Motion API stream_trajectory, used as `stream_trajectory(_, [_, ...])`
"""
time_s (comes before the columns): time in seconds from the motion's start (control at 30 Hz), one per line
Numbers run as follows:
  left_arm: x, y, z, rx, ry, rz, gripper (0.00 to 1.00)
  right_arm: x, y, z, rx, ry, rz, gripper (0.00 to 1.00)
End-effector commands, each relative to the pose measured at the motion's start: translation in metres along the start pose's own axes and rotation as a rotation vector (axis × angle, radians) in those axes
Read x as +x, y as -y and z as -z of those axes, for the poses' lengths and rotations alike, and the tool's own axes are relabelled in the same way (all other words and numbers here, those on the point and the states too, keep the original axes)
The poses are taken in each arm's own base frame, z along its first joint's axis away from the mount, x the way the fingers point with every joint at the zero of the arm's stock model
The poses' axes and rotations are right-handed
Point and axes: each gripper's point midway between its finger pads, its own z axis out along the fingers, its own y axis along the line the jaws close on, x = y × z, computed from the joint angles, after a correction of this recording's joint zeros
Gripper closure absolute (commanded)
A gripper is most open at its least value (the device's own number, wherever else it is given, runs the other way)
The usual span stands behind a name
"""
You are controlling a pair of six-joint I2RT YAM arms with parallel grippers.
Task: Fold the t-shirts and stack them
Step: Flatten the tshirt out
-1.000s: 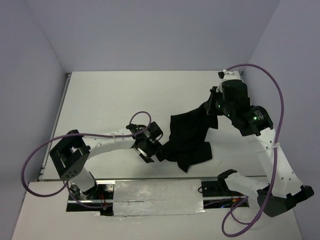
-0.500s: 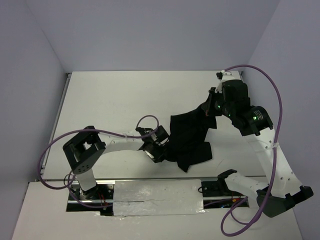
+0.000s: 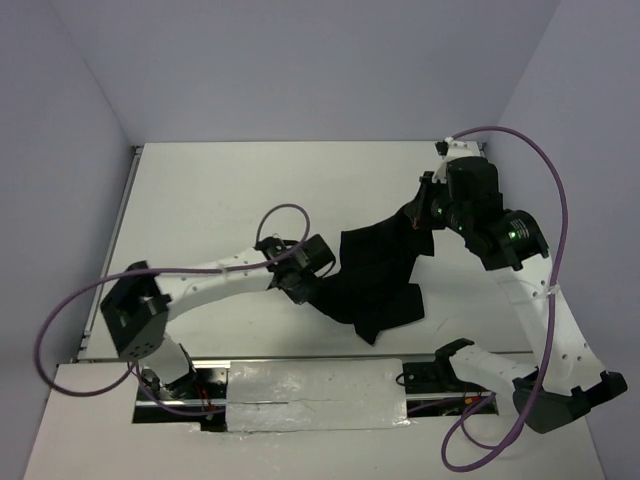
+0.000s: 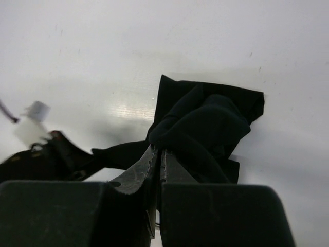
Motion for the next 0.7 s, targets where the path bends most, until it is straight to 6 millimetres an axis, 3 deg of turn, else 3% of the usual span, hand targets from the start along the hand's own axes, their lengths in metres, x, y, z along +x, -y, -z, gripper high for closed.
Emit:
stream_trajectory(0.0, [-0.059, -0.013, 0.069, 0.021, 0.218, -0.014, 1.0, -0.037, 0.001, 0.023, 0.024, 0.129, -0.021, 1.0])
stream_trajectory(0.13, [-0.118, -0.003, 0.149, 0.145, 0.434, -0.048, 1.0, -0.079, -0.002, 0.071, 0.021, 0.271, -0.037, 1.0])
stream_trajectory(0.17, [-0.14, 0.011, 0.188, 0.241, 0.519, -0.032, 1.0, -0.085, -0.002, 0.082, 0.022, 0.296, -0.034, 1.0])
stream_trajectory(0.23, [-0.163, 0.013, 0.229, 0.285, 0.61, -0.093, 1.0, -0.11, -0.006, 0.115, 0.005, 0.397, -0.04, 1.0])
stream_trajectory(0.27, [-0.185, 0.021, 0.268, 0.351, 0.678, -0.055, 1.0, -0.119, -0.004, 0.126, 0.02, 0.434, -0.043, 1.0])
stream_trajectory(0.3, [-0.195, 0.02, 0.286, 0.352, 0.721, -0.096, 1.0, -0.135, -0.008, 0.151, 0.0, 0.508, -0.042, 1.0])
stream_trajectory(0.33, [-0.208, 0.024, 0.324, 0.418, 0.764, -0.071, 1.0, -0.145, -0.009, 0.159, -0.002, 0.536, -0.032, 1.0])
stream_trajectory(0.37, [-0.216, 0.024, 0.344, 0.444, 0.8, -0.071, 1.0, -0.15, -0.008, 0.166, 0.011, 0.547, -0.023, 1.0])
stream_trajectory(0.4, [-0.225, 0.022, 0.362, 0.44, 0.858, -0.122, 1.0, -0.166, -0.009, 0.19, 0.006, 0.619, -0.024, 1.0])
stream_trajectory(0.43, [-0.236, 0.026, 0.396, 0.513, 0.901, -0.094, 1.0, -0.174, -0.01, 0.19, 0.019, 0.631, -0.001, 1.0])
stream_trajectory(0.5, [-0.249, 0.021, 0.426, 0.519, 0.986, -0.137, 1.0, -0.186, -0.012, 0.198, 0.019, 0.675, 0.033, 1.0])
stream_trajectory(0.53, [-0.256, 0.021, 0.452, 0.58, 1.026, -0.102, 1.0, -0.192, -0.011, 0.193, 0.037, 0.677, 0.073, 1.0])
stream_trajectory(0.67, [-0.271, 0.001, 0.504, 0.666, 1.124, -0.051, 1.0, -0.208, -0.015, 0.223, 0.02, 0.771, 0.097, 1.0])
